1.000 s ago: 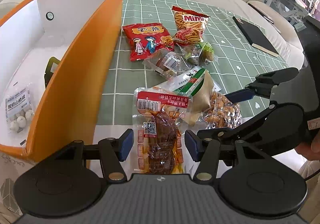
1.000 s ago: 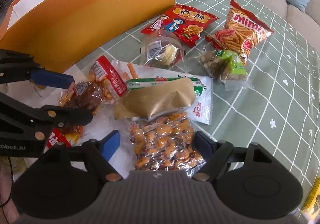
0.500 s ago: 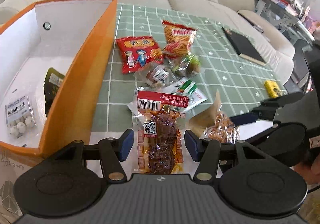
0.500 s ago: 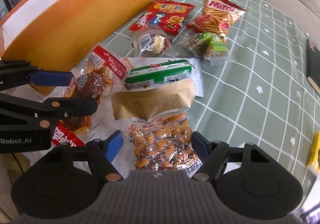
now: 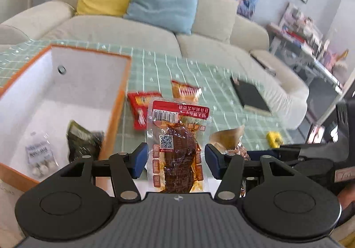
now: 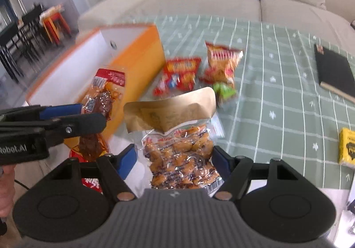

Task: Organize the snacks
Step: 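Carry the meat pack with the left tool while the right tool carries the nut bag to the box, then release the meat pack with the left tool while the right tool releases the nut bag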

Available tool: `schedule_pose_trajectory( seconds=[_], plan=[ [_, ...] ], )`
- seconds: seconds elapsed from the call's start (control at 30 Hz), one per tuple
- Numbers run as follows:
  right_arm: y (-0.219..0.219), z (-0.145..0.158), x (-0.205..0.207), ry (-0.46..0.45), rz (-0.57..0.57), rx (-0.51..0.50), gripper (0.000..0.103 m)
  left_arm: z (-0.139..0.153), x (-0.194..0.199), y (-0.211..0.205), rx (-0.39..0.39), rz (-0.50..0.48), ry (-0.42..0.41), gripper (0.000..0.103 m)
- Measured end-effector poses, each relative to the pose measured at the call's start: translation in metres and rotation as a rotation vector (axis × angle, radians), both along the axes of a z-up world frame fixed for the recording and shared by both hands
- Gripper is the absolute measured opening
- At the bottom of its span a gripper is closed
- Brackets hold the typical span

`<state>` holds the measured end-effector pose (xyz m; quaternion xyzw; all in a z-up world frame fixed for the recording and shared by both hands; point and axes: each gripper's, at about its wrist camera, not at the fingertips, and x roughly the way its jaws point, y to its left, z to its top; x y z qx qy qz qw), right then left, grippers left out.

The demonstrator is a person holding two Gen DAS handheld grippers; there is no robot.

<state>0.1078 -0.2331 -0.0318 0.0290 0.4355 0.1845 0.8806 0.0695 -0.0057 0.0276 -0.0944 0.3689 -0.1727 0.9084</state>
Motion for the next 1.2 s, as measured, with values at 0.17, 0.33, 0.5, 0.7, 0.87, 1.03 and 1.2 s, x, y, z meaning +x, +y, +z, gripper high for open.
schedule_pose_trajectory(
  seconds=[0.17, 0.33, 0.5, 0.7, 0.87, 1.03, 1.2],
  plan=[
    [0.024, 0.036, 0.005, -0.089, 0.044, 0.059, 0.071, 0.027, 0.009, 0.027, -0.004, 0.081, -0.035, 0.064],
    [0.072, 0.062, 0.022, -0.157, 0.179, 0.058, 0.071, 0.042, 0.030, 0.063, 0.040, 0.174, -0.029, 0.063],
    [0.125, 0.073, 0.042, -0.214, 0.315, -0.015, 0.071, 0.045, 0.055, 0.097, 0.105, 0.234, 0.009, 0.064],
    [0.177, 0.061, 0.077, -0.232, 0.442, -0.145, 0.071, 0.026, 0.095, 0.123, 0.170, 0.258, 0.109, 0.064],
    [0.197, 0.044, 0.096, -0.241, 0.536, -0.294, 0.071, 0.002, 0.120, 0.129, 0.238, 0.254, 0.137, 0.063],
    [0.214, 0.026, 0.109, -0.231, 0.673, -0.407, 0.071, -0.017, 0.131, 0.128, 0.246, 0.183, 0.157, 0.064],
    [0.228, 0.015, 0.116, -0.220, 0.797, -0.491, 0.070, -0.034, 0.139, 0.125, 0.338, 0.152, 0.201, 0.063]
  ],
)
